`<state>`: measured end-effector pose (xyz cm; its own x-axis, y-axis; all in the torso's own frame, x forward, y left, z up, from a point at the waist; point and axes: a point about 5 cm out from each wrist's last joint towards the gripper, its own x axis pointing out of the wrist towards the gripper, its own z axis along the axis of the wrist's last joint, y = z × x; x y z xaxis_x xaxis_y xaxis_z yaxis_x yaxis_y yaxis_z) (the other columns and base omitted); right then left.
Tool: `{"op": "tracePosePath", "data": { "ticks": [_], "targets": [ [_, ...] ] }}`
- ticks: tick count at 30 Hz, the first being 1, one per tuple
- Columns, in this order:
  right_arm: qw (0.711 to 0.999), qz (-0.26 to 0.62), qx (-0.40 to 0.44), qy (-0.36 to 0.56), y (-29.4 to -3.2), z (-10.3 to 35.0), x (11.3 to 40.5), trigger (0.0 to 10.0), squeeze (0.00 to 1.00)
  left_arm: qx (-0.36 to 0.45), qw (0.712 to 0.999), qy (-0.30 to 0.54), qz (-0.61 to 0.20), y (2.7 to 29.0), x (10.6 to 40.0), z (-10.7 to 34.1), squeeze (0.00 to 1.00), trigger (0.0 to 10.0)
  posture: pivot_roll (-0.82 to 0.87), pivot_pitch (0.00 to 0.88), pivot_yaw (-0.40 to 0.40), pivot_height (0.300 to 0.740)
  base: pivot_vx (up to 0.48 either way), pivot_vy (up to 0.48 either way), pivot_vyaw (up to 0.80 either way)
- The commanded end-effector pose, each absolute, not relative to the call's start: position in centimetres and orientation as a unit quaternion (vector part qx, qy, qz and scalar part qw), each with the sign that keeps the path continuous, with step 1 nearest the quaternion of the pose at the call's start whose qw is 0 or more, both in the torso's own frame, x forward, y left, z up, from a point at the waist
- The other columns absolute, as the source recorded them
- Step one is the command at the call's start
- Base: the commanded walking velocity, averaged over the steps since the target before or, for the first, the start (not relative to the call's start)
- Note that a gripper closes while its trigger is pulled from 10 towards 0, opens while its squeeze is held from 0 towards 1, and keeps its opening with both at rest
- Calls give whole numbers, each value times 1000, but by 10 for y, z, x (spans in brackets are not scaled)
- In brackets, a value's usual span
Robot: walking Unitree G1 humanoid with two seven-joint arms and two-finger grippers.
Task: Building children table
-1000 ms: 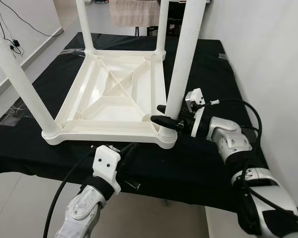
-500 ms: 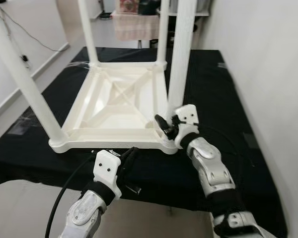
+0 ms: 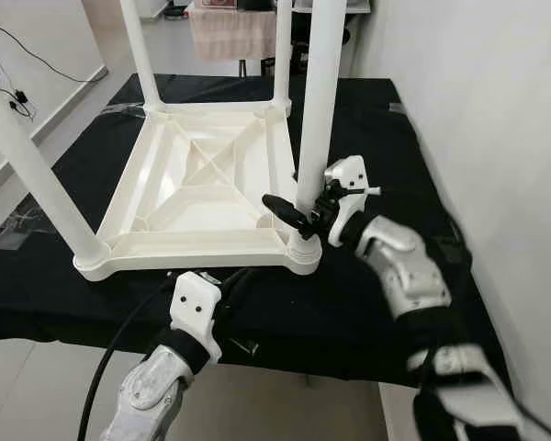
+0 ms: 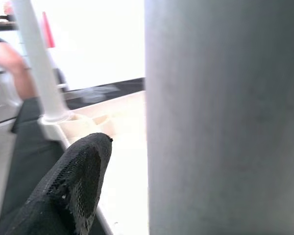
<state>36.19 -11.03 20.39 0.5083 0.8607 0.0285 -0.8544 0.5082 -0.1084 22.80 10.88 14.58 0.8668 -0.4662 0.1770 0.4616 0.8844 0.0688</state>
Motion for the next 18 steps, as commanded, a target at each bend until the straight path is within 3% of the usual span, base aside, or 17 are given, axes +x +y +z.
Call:
{"op": "tracePosePath", "data": {
  "ticks": [1, 5, 9, 10, 11, 18],
  "targets": [
    [847, 529, -33, -34, -102, 200, 360, 10000, 0, 8, 967, -80, -240, 110, 228, 140, 0, 10000, 94, 97, -16, 740, 0, 0, 0],
    [815, 579, -20, 2, -107, 202, 366, 10000, 0, 8, 968, -80, -239, 110, 227, 140, 0, 10000, 103, 95, -20, 740, 0, 0, 0],
    [806, 592, -8, 11, -109, 203, 368, 10000, 0, 9, 968, -80, -239, 110, 227, 140, 0, 10000, 103, 96, -21, 740, 0, 0, 0],
    [802, 597, -4, 15, -109, 203, 369, 6745, 0, 8, 968, -80, -239, 110, 227, 140, 0, 10000, 103, 96, -21, 740, 0, 0, 0],
    [800, 599, -3, 16, -110, 203, 370, 0, 0, 8, 968, -80, -240, 109, 227, 140, 0, 10000, 103, 98, -22, 740, 0, 0, 0],
    [805, 593, -2, 8, -115, 202, 372, 0, 0, 8, 968, -80, -239, 109, 227, 141, 0, 10000, 102, 101, -24, 740, 0, 0, 0]
  ]
}}
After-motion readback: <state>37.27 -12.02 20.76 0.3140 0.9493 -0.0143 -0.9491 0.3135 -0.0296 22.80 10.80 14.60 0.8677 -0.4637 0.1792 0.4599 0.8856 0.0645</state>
